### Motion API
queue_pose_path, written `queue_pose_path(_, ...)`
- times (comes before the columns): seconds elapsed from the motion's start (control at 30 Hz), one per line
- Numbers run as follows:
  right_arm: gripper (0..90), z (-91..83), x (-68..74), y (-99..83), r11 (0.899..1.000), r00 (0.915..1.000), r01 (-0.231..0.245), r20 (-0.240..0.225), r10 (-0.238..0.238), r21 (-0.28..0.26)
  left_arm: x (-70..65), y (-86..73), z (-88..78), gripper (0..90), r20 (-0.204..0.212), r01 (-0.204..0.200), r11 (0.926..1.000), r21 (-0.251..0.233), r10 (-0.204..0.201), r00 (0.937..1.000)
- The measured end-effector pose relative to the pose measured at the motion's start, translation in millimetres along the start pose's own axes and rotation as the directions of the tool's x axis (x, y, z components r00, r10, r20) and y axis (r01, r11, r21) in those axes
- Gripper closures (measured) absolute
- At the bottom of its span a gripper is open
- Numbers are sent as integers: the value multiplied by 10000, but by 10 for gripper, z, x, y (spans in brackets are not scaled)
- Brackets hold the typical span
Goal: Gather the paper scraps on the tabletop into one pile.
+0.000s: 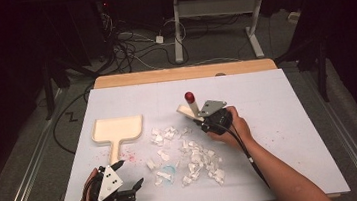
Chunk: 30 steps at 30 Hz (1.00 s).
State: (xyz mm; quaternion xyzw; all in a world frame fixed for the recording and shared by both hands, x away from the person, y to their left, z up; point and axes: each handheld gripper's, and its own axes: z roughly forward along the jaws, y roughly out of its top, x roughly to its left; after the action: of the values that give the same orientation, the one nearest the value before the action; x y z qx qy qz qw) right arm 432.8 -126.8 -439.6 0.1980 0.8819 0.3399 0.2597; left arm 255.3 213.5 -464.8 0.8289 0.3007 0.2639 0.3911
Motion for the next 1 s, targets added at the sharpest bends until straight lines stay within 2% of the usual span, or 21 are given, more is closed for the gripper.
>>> queue_pose_path(0.03,681,3,84,14,9990,9988,394,-289,-399,-196,-2,-1,-5,176,8,6,10000,-4,-6,10000)
queue_pose_path(0.1,681,-35,143,11,9984,9966,253,-766,-292,-505,2,0,-13,176,-30,-9,10000,-30,9,10000)
queue_pose_path(0.17,681,-50,170,11,9977,9955,323,-870,-374,-597,4,-1,-16,176,-25,-4,10000,-43,4,10000)
queue_pose_path(0.2,681,-78,215,5,9974,9932,401,-1071,-464,-606,6,-1,-16,176,-12,36,10000,-61,-36,10000)
queue_pose_path(0.23,680,-145,318,-26,9949,9877,805,-1293,-878,-605,8,-1,-15,176,-22,27,10000,-54,-27,10000)
queue_pose_path(0.27,680,-145,318,-26,9949,9877,805,-1293,-878,-605,7,-1,-14,176,-21,11,10000,-33,-12,10000)
queue_pose_path(0.33,679,-270,412,-96,9936,9821,822,-1635,-940,-773,0,3,-11,176,23,61,10000,-60,-61,10000)
queue_pose_path(0.37,680,-307,428,-114,9935,9802,786,-1754,-921,-828,16,-2,-19,176,314,475,9988,-154,-470,9984)
queue_pose_path(0.4,680,-359,453,-137,9930,9781,766,-1866,-924,-902,36,-5,-25,176,410,700,9973,-240,-689,9968)
queue_pose_path(0.43,680,-359,453,-137,9930,9781,766,-1866,-924,-902,36,-5,-25,176,410,700,9973,-240,-689,9968)
queue_pose_path(0.47,680,-466,506,-182,9917,9727,861,-2071,-1044,-957,76,-18,-37,176,447,1012,9942,-367,-995,9940)
queue_pose_path(0.53,681,-552,530,-212,9917,9717,863,-2115,-1050,-958,86,-22,-43,176,423,1071,9935,-373,-1055,9935)
queue_pose_path(0.67,682,-676,482,-180,9901,9751,874,-1938,-1075,-1098,77,-14,-42,176,324,997,9944,-345,-986,9946)
queue_pose_path(0.73,683,-702,405,-131,9903,9797,682,-1797,-894,-1213,45,2,-28,176,224,670,9976,-148,-666,9975)
queue_pose_path(0.87,682,-690,241,-27,9868,9857,305,-1589,-561,-1593,29,8,-13,176,183,539,9985,-97,-537,9984)
queue_pose_path(0.93,682,-675,197,10,9873,9875,144,-1526,-388,-1580,33,5,-1,176,206,565,9984,-65,-563,9982)
queue_pose_path(0.97,682,-627,111,83,9871,9900,-135,-1408,-93,-1597,34,2,4,176,207,516,9987,-15,-516,9985)
queue_pose_path(1.0,682,-627,111,83,9871,9900,-135,-1408,-93,-1597,32,0,8,176,203,479,9988,17,-480,9986)
